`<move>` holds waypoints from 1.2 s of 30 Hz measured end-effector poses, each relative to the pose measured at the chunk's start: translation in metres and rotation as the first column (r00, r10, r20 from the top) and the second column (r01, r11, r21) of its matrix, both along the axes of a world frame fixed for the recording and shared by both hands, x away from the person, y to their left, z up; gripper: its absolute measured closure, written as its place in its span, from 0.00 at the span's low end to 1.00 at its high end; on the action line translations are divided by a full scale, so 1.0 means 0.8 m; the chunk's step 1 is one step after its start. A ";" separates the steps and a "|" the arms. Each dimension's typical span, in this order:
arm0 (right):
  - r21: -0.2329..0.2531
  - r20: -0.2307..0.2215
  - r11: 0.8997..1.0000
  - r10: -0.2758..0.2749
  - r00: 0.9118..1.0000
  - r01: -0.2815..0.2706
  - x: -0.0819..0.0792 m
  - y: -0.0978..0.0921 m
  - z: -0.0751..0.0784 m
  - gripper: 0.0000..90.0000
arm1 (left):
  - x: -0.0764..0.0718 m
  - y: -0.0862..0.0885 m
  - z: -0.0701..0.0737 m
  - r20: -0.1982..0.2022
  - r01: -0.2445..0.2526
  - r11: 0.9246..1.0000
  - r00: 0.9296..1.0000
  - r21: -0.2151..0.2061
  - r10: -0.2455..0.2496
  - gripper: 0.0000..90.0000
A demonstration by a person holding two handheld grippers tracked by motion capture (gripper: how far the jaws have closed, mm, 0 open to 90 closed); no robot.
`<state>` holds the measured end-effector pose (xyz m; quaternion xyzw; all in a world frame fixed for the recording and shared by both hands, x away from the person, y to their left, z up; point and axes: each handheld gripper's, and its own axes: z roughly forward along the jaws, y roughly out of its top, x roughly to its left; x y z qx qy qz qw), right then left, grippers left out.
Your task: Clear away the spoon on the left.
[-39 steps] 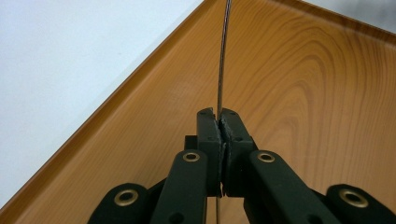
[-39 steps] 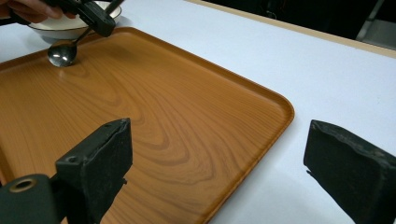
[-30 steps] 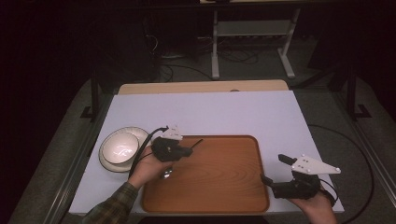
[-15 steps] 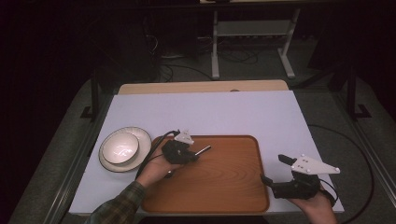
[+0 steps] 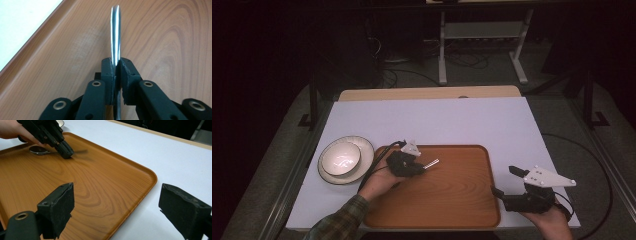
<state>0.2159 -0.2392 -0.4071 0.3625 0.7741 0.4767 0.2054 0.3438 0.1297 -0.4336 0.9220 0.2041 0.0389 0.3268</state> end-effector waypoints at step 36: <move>0.004 0.000 1.000 -0.004 1.000 0.004 -0.001 -0.003 0.000 0.14 | -0.015 0.050 0.038 0.056 -0.091 0.976 0.993 -0.200 0.104 0.22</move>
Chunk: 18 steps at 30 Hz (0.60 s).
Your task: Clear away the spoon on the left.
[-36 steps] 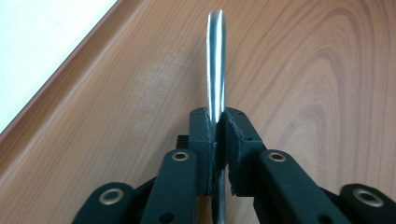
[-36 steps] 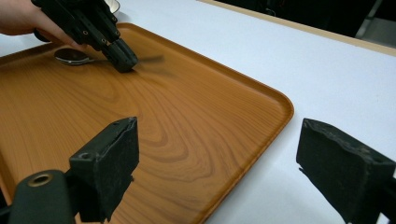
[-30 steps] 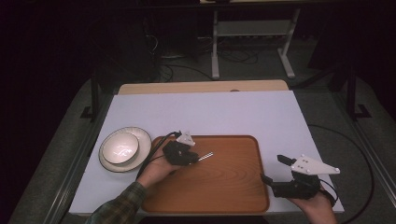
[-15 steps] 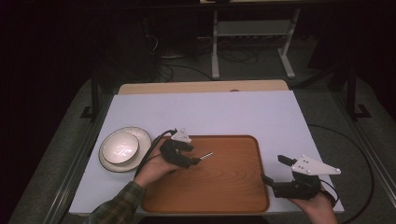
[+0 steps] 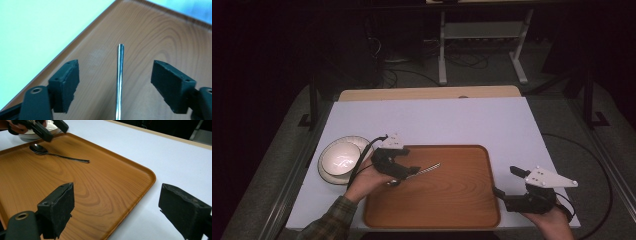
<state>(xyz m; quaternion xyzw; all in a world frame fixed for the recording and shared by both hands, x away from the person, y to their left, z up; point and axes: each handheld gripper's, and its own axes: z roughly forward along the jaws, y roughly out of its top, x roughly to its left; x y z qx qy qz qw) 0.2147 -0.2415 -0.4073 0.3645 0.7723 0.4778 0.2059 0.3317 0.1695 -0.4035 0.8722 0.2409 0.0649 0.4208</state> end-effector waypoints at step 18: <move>0.009 0.006 1.000 -0.002 1.000 0.002 -0.001 -0.002 0.001 0.14 | -0.050 0.068 0.018 0.084 -0.075 0.994 0.993 -0.080 0.082 0.19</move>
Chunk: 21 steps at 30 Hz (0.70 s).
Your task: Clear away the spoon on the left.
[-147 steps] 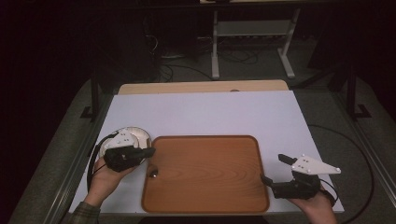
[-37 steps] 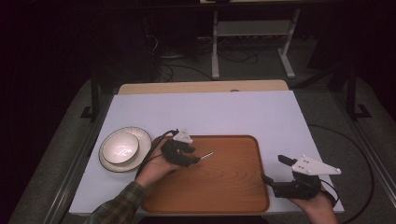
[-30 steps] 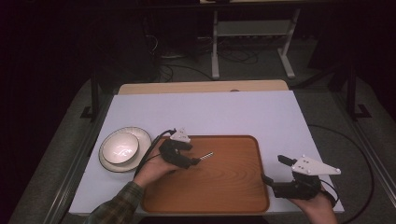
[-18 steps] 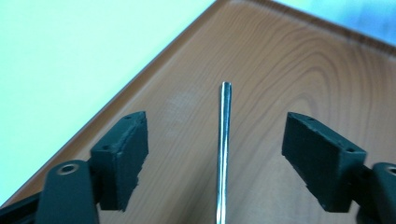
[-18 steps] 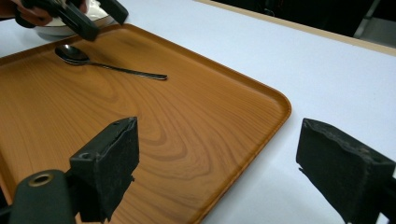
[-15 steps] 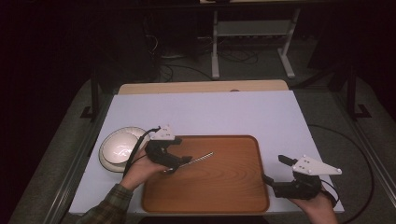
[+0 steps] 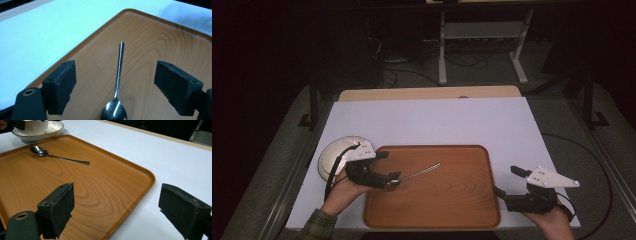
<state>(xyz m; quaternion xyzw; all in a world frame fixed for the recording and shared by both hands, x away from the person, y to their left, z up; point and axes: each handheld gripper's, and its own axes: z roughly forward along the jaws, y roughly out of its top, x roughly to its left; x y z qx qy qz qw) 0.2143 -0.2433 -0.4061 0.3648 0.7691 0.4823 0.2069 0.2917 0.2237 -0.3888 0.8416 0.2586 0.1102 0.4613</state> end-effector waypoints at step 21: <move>0.000 0.001 1.000 -0.001 1.000 0.001 -0.001 0.000 0.000 0.14 | -0.044 0.076 -0.004 0.021 -0.107 0.994 0.994 -0.023 0.107 0.17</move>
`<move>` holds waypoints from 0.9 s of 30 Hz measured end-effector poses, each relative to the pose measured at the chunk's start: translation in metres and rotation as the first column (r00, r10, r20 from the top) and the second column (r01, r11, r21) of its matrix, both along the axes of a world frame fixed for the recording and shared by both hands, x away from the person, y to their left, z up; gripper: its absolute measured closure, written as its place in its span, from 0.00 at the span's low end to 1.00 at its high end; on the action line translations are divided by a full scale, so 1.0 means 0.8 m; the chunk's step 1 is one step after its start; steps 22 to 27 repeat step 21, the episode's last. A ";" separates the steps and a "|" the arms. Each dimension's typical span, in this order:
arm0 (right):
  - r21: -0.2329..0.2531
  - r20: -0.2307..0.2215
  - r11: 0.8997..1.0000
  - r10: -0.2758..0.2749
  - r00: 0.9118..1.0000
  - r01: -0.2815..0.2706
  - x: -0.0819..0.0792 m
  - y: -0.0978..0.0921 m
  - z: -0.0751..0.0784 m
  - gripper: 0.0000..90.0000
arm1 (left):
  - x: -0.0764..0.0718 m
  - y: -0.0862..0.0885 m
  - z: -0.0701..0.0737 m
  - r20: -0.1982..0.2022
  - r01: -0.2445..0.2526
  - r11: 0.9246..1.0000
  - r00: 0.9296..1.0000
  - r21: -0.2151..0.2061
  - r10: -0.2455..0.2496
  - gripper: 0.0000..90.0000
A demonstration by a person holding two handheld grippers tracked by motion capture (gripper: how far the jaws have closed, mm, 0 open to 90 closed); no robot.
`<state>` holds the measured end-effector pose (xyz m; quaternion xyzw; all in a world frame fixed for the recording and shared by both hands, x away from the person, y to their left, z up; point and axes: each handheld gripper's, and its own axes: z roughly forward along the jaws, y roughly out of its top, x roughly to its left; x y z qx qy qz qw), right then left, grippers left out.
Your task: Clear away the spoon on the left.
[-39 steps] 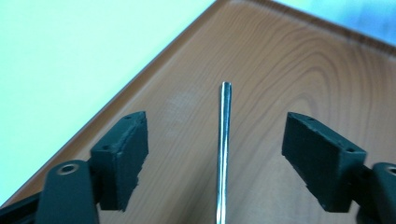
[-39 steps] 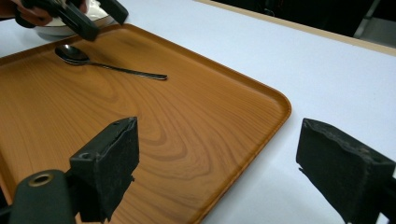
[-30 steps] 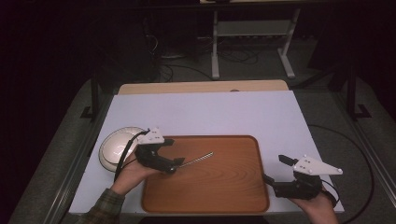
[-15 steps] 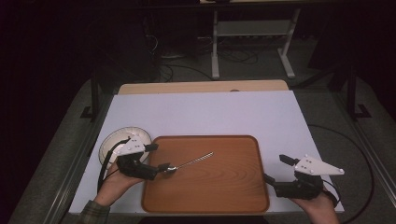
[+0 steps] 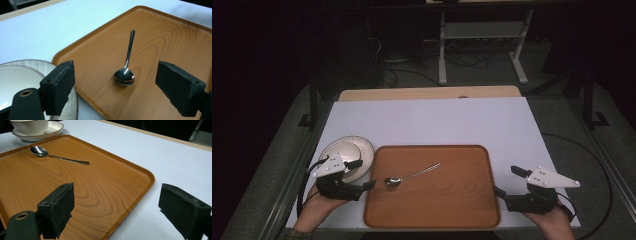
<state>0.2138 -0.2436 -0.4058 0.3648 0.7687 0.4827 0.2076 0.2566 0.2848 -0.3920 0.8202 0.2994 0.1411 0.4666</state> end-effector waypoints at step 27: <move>-0.003 -0.001 1.000 0.001 1.000 -0.001 0.000 0.000 0.000 0.14 | -0.012 0.025 -0.008 0.003 -0.030 0.999 1.000 0.014 0.030 0.17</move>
